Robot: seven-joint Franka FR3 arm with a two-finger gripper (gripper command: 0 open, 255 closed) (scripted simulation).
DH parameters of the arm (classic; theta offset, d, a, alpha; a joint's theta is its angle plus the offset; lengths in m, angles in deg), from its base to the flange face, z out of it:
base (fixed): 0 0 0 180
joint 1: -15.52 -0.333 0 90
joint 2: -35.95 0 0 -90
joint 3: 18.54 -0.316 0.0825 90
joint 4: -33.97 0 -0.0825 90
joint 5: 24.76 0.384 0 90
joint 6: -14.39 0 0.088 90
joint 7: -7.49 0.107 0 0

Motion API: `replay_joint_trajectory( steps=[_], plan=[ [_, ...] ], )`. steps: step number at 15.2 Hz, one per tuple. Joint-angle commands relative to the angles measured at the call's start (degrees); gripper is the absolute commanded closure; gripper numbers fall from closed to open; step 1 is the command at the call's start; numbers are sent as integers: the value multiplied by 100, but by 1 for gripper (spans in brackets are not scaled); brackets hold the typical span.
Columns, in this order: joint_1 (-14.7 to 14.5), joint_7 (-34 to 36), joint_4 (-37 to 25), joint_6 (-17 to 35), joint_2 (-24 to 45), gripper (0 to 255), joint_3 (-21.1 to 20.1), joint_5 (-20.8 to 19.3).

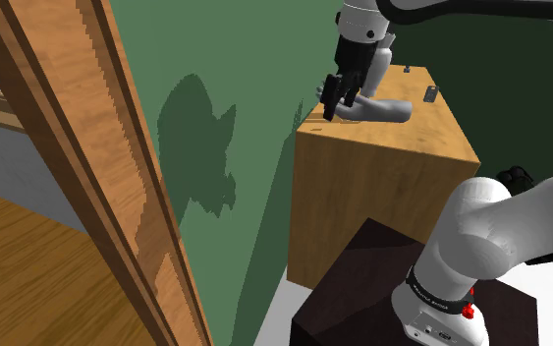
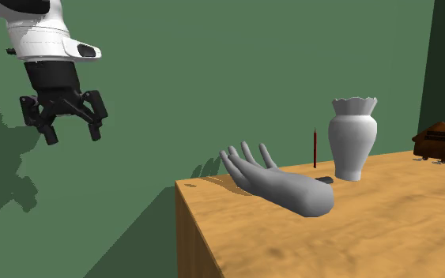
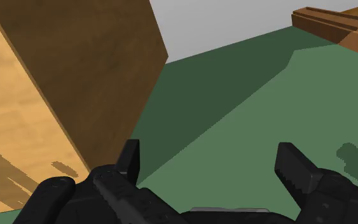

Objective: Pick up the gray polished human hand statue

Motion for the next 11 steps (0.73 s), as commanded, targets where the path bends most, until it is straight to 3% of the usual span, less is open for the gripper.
replay_joint_trajectory(
  steps=[1, 11],
  plan=[
    [0, 0, 0, 0, 0, 0, 0, 0],
    [-52, -2351, -445, 149, 529, 0, 1820, -440]
  ],
)
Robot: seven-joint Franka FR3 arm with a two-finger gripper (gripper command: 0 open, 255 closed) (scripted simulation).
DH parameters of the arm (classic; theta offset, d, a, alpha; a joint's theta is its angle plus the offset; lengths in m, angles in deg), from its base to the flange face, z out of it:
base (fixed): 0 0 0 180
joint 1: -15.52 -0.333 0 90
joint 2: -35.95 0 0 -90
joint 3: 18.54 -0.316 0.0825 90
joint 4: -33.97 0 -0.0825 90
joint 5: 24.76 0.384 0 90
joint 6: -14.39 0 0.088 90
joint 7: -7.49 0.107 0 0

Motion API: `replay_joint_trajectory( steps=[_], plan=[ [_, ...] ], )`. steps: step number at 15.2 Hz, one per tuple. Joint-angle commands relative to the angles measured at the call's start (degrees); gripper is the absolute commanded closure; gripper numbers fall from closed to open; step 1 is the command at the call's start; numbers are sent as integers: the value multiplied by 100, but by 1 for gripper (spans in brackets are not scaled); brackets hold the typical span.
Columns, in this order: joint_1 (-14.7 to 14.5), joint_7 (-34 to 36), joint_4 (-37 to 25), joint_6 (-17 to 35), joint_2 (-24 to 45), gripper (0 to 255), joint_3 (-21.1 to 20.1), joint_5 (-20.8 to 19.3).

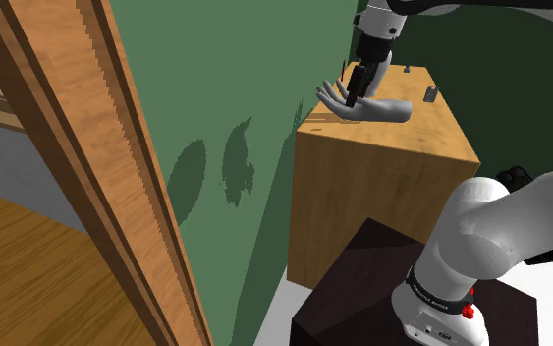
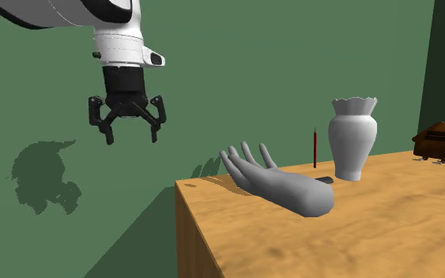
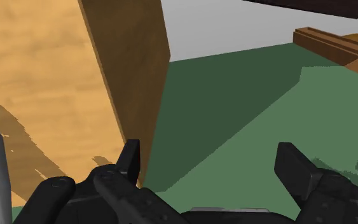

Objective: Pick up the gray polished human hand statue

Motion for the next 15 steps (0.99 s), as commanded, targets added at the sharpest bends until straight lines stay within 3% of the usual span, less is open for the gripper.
replay_joint_trajectory(
  steps=[1, 9, 12, 15],
  plan=[
    [-48, -483, -188, 22, 210, 0, 353, -39],
    [-437, -2485, -1363, 43, 1521, 0, 1898, 178],
    [-656, -3338, -1977, -23, 2235, 0, 2561, 514],
    [-848, -4322, -2705, -181, 3169, 0, 3302, 1116]
  ],
)
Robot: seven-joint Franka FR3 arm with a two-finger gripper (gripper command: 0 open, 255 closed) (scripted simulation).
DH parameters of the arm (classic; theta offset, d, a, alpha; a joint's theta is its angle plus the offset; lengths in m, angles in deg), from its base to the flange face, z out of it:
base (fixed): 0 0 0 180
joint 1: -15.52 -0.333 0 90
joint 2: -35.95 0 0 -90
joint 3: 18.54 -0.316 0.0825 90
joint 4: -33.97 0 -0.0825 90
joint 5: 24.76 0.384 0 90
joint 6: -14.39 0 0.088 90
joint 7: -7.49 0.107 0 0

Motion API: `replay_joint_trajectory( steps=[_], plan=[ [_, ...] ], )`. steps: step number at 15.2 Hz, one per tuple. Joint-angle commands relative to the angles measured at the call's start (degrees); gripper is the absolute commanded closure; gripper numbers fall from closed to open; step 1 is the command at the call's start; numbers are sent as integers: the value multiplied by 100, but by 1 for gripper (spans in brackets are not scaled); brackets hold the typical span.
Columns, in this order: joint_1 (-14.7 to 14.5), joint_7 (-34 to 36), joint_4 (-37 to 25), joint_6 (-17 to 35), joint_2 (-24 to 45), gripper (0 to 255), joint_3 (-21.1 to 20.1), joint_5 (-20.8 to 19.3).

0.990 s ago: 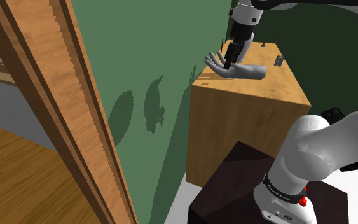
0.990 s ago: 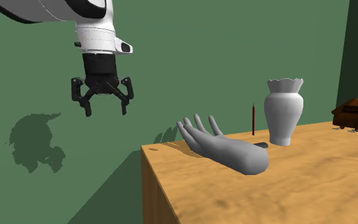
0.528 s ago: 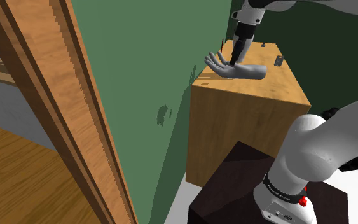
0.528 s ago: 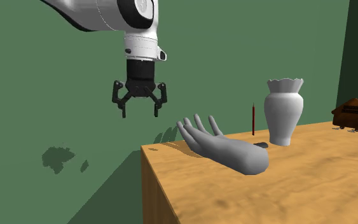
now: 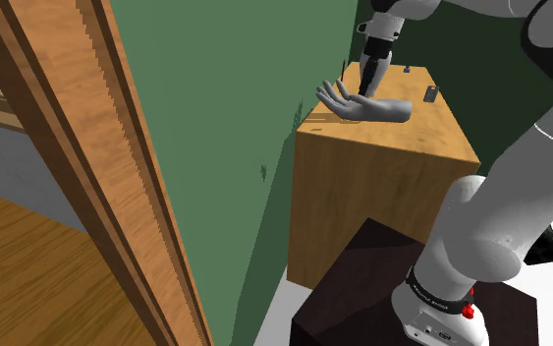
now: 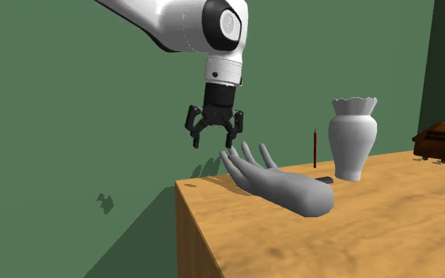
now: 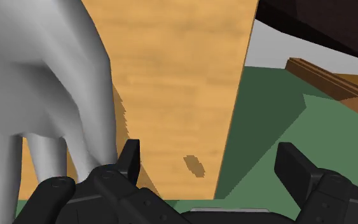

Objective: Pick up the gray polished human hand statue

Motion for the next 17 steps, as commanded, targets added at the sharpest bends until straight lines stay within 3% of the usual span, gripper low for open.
replay_joint_trajectory(
  steps=[1, 3, 5, 14, 15, 17],
  plan=[
    [-100, -786, -567, -137, 777, 0, 556, 541],
    [19, -1585, -1181, -409, 1680, 0, 999, 1263],
    [426, -2227, -1782, -742, 2500, 0, 1130, 1930],
    [362, -2261, -1092, -116, 2363, 0, 1025, 1823],
    [366, -2262, -1102, -120, 2374, 255, 1023, 1831],
    [374, -2269, -1113, -126, 2385, 255, 1024, 1840]
  ],
)
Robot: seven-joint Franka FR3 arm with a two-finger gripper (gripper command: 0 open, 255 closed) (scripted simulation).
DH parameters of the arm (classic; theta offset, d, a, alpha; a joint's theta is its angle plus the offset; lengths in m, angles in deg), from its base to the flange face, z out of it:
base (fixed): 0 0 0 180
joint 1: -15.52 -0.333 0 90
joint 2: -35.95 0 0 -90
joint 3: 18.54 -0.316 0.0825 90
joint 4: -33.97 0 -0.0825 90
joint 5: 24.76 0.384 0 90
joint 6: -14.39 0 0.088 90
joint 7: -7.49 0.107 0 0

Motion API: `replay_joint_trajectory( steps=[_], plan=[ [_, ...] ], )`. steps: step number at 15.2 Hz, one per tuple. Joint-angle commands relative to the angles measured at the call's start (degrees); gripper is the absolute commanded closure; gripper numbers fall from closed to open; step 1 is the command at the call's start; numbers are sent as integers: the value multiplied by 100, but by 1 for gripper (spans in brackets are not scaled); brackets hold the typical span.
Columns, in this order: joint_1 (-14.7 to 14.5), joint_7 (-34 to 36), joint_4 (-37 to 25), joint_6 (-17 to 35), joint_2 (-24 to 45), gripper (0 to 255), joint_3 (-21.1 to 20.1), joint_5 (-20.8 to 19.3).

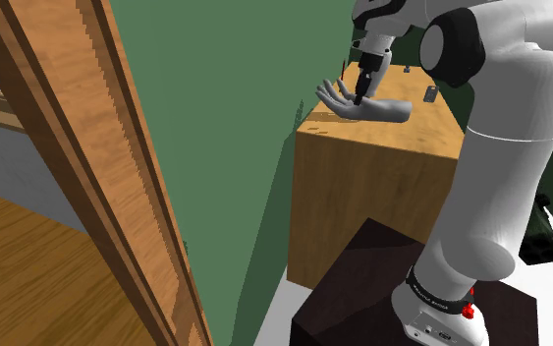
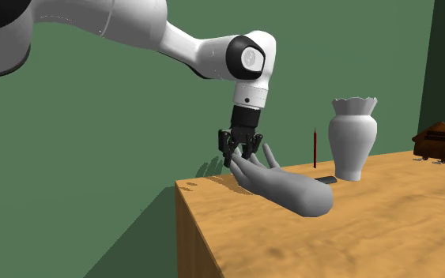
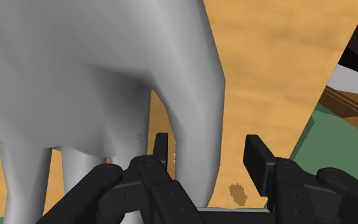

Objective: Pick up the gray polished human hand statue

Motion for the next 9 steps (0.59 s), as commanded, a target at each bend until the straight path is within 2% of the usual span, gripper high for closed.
replay_joint_trajectory(
  steps=[1, 7, 9],
  plan=[
    [6, 0, 13, 9, 12, 255, 5, -3],
    [-3, 6, 34, 19, -8, 255, 6, -18],
    [24, 25, -136, -139, 10, 255, 11, -8]
  ],
)
